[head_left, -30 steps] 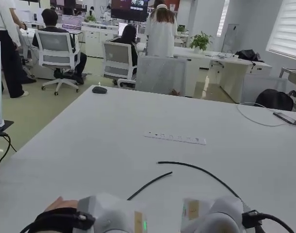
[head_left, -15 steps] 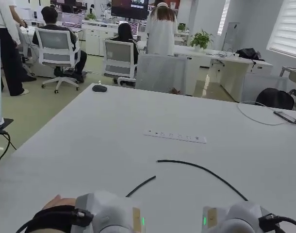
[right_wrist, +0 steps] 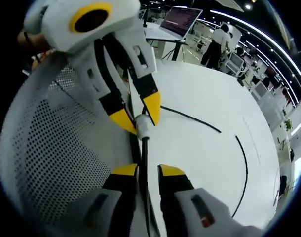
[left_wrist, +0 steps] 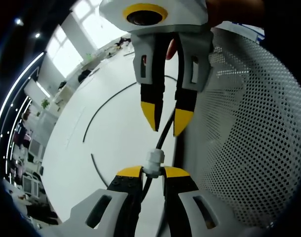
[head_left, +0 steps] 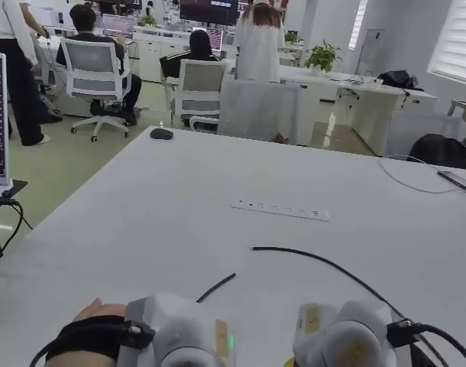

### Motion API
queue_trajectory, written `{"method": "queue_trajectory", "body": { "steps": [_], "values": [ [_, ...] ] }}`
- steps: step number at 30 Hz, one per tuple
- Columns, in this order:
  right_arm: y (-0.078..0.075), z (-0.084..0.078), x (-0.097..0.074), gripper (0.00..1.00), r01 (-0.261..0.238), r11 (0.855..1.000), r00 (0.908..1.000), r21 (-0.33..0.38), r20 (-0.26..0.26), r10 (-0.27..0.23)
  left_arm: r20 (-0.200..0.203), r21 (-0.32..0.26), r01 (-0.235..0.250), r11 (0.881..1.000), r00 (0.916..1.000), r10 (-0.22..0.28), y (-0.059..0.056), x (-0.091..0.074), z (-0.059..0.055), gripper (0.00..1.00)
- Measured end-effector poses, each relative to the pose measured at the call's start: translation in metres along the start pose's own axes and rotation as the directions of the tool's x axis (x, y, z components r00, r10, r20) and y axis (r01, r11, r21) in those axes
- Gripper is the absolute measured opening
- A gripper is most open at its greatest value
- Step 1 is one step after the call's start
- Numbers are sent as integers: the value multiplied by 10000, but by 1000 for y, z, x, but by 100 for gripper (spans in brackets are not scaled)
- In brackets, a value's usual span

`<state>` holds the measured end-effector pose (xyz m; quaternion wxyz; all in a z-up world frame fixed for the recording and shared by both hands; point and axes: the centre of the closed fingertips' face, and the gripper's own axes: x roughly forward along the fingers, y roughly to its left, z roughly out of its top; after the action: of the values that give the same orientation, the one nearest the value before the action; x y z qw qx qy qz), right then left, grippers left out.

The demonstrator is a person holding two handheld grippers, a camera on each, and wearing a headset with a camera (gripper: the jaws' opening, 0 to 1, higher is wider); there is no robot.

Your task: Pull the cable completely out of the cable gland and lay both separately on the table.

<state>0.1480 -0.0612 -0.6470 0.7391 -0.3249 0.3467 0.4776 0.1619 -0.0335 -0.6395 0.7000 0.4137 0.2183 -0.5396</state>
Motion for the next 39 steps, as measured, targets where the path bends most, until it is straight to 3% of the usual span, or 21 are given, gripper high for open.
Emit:
{"method": "queue_trajectory", "body": {
  "steps": [4, 10, 14, 17, 22, 26, 28, 31, 34, 39],
  "values": [
    [5, 1, 5, 4, -307, 9992, 9995, -241, -47, 306, -90, 93, -43, 9999, 9999, 44, 0, 0, -1, 16],
    [5, -2, 2, 4, -366, 9993, 9992, -29, 151, 367, 3, 47, 19, 10000, 10000, -19, -2, 0, 0, 16],
    [4, -15, -2, 4, -355, 9994, 9993, -2, -71, 355, 11, 6, 11, 10000, 10000, -11, -1, 0, 0, 16],
    [3, -28, -5, 4, -344, 9993, 9988, 126, -347, 348, -26, 66, 8, 10000, 10000, -8, -1, 0, 0, 16],
    [-5, -57, -11, 4, -95, 9998, 9921, 198, -1249, 119, 39, -73, -59, 10000, 10000, 59, 1, 0, 0, 16],
    [-5, -68, -9, 4, -125, 9996, 9858, 240, -1671, 164, 10, -51, -33, 10000, 10000, 33, 1, 0, 0, 16],
    [-3, -66, -8, 6, -128, 9999, 9828, 112, -1842, 147, -43, -18, -54, 10000, 10000, 54, 1, 0, -1, 16],
    [-3, -52, -6, 19, -15, 9999, 9878, 102, -1556, 31, -65, -44, -39, 10000, 10000, 39, 1, 0, -2, 16],
    [-1, -25, -2, 22, -90, 9996, 9977, 259, -677, 107, -66, -24, -31, 10000, 10000, 30, 0, 0, -2, 16],
    [5, 6, 3, 21, -316, 9993, 9993, 187, 216, 312, -70, 14, -19, 10000, 10000, 20, 0, 0, -1, 16]
  ]
}}
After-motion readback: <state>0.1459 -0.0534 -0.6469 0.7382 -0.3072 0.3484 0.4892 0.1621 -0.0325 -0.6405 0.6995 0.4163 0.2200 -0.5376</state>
